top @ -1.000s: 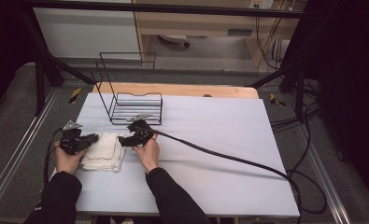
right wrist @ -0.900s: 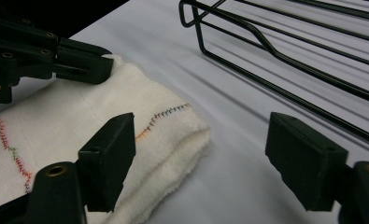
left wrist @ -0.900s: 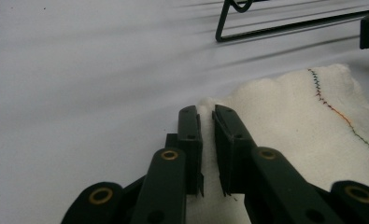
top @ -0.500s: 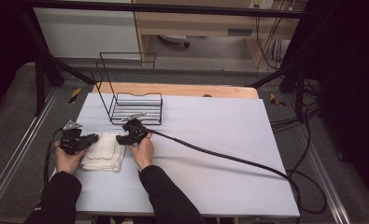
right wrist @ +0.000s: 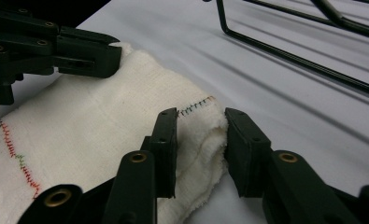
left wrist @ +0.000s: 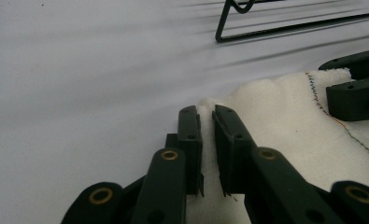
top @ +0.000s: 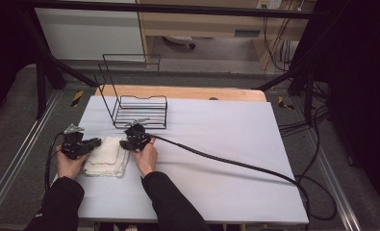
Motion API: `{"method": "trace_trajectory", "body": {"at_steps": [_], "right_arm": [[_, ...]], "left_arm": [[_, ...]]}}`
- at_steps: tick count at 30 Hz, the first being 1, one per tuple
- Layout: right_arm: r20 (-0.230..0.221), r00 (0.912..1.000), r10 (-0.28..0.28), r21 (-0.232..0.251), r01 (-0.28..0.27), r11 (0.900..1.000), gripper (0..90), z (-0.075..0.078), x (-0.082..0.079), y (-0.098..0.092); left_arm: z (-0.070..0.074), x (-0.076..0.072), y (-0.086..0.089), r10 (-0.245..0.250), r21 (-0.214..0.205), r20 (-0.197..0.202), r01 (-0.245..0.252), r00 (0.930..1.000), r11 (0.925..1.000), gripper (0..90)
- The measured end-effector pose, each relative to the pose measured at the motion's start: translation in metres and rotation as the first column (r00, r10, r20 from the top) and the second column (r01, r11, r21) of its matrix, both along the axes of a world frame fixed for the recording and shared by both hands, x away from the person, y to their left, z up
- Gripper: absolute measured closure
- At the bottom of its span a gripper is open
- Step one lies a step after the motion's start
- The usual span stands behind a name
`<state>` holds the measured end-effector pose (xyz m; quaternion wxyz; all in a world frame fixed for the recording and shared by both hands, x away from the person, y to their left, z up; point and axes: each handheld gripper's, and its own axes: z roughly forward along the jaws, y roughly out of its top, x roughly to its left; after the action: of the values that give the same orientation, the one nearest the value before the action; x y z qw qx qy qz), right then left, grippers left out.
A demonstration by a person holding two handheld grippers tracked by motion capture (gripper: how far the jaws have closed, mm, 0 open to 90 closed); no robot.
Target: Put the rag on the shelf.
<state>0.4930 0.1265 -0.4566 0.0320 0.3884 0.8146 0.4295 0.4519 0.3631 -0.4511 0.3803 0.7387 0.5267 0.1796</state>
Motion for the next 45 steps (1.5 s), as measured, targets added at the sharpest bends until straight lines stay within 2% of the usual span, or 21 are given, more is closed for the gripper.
{"method": "trace_trajectory", "body": {"at_steps": [5,14,16,17,18,20,23,26,28,31,34,35,39,45], "right_arm": [[-0.009,1.0000,0.004,0.019,-0.004,0.9998,79.3,-0.001,-0.001,0.001],[0.022,0.9998,-0.002,0.022,0.002,0.9997,83.1,0.003,-0.006,0.001],[0.029,0.9996,-0.002,0.030,0.001,0.9996,83.2,0.006,-0.007,0.000],[0.031,0.9995,-0.002,0.038,0.001,0.9993,83.2,0.009,-0.008,0.000],[0.038,0.9993,0.002,0.045,-0.003,0.9990,83.2,0.011,-0.009,-0.001],[0.052,0.9986,0.005,0.053,-0.007,0.9985,83.2,0.015,-0.011,-0.001],[0.071,0.9974,0.011,0.065,-0.016,0.9978,83.2,0.022,-0.015,-0.002],[0.089,0.9959,0.013,0.064,-0.018,0.9978,83.2,0.027,-0.019,-0.003],[0.107,0.9942,0.014,0.064,-0.021,0.9977,83.2,0.031,-0.022,-0.004],[0.129,0.9915,0.014,0.071,-0.023,0.9972,83.2,0.036,-0.025,-0.006],[0.157,0.9875,0.012,0.076,-0.025,0.9968,83.2,0.042,-0.029,-0.009],[0.171,0.9851,0.013,0.078,-0.027,0.9966,83.1,0.044,-0.031,-0.009],[0.206,0.9783,0.018,0.087,-0.037,0.9956,83.0,0.052,-0.036,-0.012],[0.229,0.9735,0.006,0.115,-0.034,0.9927,83.0,0.058,-0.041,-0.022]], "left_arm": [[0.000,0.000,0.000,0.011,-0.007,-0.007,-0.011,0.9999,0.9999,80.7],[0.003,-0.002,0.002,0.043,-0.038,-0.015,-0.043,0.9990,0.9984,82.2],[0.005,-0.003,0.003,0.046,-0.042,-0.004,-0.046,0.9989,0.9980,82.2],[0.010,-0.006,0.004,0.047,-0.057,0.020,-0.046,0.9987,0.9973,82.2],[0.010,-0.006,0.004,0.047,-0.057,0.020,-0.046,0.9987,0.9973,82.3],[0.015,-0.009,0.006,0.048,-0.067,0.046,-0.045,0.9978,0.9968,82.3],[0.021,-0.014,0.009,0.047,-0.096,0.072,-0.040,0.9963,0.9946,82.3],[0.025,-0.017,0.009,0.033,-0.085,0.095,-0.025,0.9949,0.9960,82.4],[0.030,-0.020,0.008,0.024,-0.090,0.123,-0.013,0.9921,0.9959,82.4],[0.034,-0.022,0.008,0.016,-0.094,0.137,-0.003,0.9905,0.9956,82.4],[0.041,-0.027,0.007,0.011,-0.103,0.180,0.008,0.9837,0.9946,82.4],[0.041,-0.027,0.007,0.011,-0.103,0.180,0.008,0.9837,0.9946,82.4],[0.049,-0.034,0.003,0.005,-0.111,0.228,0.021,0.9736,0.9936,82.3],[0.055,-0.038,0.001,-0.008,-0.111,0.248,0.036,0.9688,0.9931,82.3]]}}
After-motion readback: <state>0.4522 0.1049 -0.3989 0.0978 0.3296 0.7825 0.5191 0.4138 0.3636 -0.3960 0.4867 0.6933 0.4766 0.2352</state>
